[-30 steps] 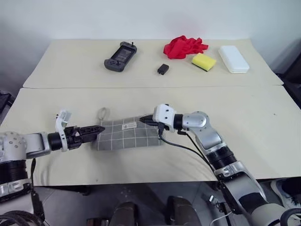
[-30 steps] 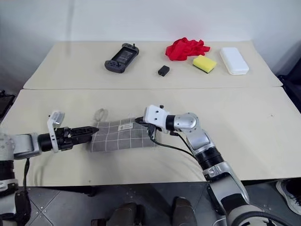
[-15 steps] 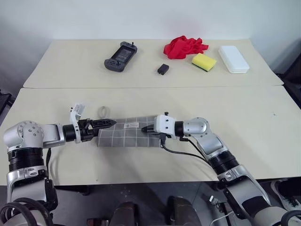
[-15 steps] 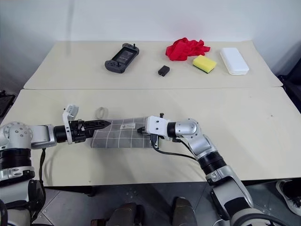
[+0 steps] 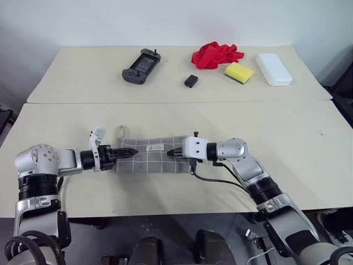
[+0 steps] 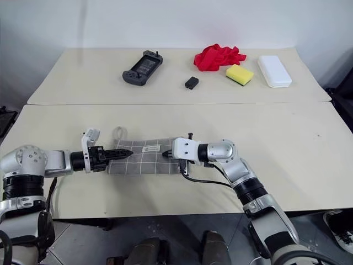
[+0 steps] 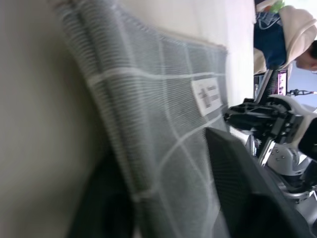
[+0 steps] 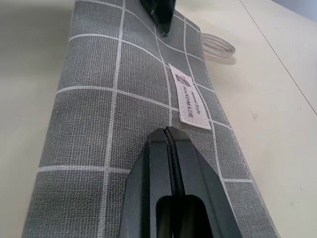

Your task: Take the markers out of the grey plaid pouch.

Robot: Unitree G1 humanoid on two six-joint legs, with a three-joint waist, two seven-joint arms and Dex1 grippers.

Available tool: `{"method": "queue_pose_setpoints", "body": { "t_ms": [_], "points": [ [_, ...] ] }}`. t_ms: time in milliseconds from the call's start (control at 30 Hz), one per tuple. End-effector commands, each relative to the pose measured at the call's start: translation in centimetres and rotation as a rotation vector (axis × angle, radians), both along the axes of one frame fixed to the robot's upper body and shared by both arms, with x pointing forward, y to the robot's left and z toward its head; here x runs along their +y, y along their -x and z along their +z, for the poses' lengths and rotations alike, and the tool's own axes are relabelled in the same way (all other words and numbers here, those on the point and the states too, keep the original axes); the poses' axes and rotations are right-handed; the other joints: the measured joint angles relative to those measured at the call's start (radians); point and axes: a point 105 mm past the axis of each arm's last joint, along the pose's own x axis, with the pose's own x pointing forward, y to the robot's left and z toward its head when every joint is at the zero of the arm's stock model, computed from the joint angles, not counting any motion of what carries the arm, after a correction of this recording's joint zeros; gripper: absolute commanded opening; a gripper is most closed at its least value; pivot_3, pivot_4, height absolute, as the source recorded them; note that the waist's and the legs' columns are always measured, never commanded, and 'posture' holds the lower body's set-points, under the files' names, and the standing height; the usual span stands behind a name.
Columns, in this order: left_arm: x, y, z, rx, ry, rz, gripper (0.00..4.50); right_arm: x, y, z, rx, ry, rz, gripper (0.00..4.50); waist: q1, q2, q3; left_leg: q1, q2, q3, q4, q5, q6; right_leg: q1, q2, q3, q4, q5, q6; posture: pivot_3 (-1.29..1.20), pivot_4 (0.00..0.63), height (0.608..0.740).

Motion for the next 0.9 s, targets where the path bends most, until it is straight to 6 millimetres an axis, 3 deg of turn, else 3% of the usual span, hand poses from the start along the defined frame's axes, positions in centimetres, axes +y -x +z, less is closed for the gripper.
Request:
{"method": "queue_pose_setpoints", "body": {
  "t_ms": [33,133,300,433,533,633,700,800,900],
  "points": [
    [-0.3,0.4,-0.5,0.025,0.017,-0.015,0.87,-0.5,0.1,-0.2,-0.007,0.015,0.003,0.00,0.000,0.000,0.000,0.000,0.000,0.000,0.000,0.000,0.000,0.000,0.000,0.000,0.000,0.000,0.000,0.00,0.150,0.740],
    [-0.5,0.4,-0.5,0.019,0.031,-0.019,0.01,-0.6,0.3,-0.2,-0.004,0.016,0.017,0.00,0.001,0.000,0.000,0.000,0.000,0.000,0.000,0.000,0.000,0.000,0.000,0.000,0.000,0.000,0.000,0.00,0.150,0.740],
    [-1.3,0.7,1.1,-0.078,0.090,-0.061,0.01,-0.8,1.3,0.8,0.033,-0.064,0.062,0.00,0.001,0.000,0.000,0.000,0.001,0.000,0.000,0.000,0.000,0.000,0.000,0.000,0.000,0.000,0.000,0.00,0.150,0.740],
    [-0.7,-0.5,5.0,-0.415,0.119,0.009,0.01,-2.5,1.8,4.7,0.086,-0.290,0.051,0.00,0.002,-0.003,0.002,-0.002,0.002,-0.002,0.000,0.000,0.000,0.000,-0.001,-0.001,-0.002,0.000,0.000,0.00,0.150,0.740],
    [-1.0,-0.2,6.9,-0.689,0.022,-0.029,0.01,-4.1,2.2,7.7,0.184,-0.444,0.054,0.00,0.001,-0.003,0.002,-0.003,0.003,-0.003,0.001,0.000,0.000,0.000,0.000,-0.002,-0.002,0.000,0.000,0.00,0.150,0.740],
    [-2.2,-0.3,8.7,-0.997,-0.131,-0.073,0.00,-6.9,2.6,10.0,0.292,-0.501,0.042,0.58,0.006,-0.003,0.002,-0.003,0.003,-0.003,0.000,0.000,0.000,0.000,0.000,-0.002,-0.003,0.000,0.000,0.00,0.150,0.740],
    [-2.7,-0.8,9.2,-1.156,-0.229,-0.077,0.00,-8.3,2.3,10.3,0.331,-0.491,0.004,1.27,0.013,-0.003,0.002,-0.003,0.002,-0.003,0.000,0.000,0.000,0.001,-0.001,-0.003,-0.004,0.000,0.000,0.00,0.150,0.740],
    [-4.1,-1.7,6.9,-1.423,-0.574,-0.218,0.00,-11.5,0.7,11.4,0.415,-0.530,-0.128,2.29,0.023,-0.003,0.002,-0.003,0.000,-0.001,0.000,0.000,0.000,0.001,0.000,-0.003,-0.005,0.000,0.000,0.00,0.150,0.740],
    [-5.2,-3.1,7.2,-1.596,-0.632,-0.100,0.00,-13.0,0.5,12.0,0.528,-0.477,-0.179,3.32,0.032,-0.002,0.002,-0.003,0.000,0.003,0.000,-0.001,0.001,0.000,-0.001,-0.002,-0.006,0.002,0.000,0.00,0.150,0.740]
  ]
}}
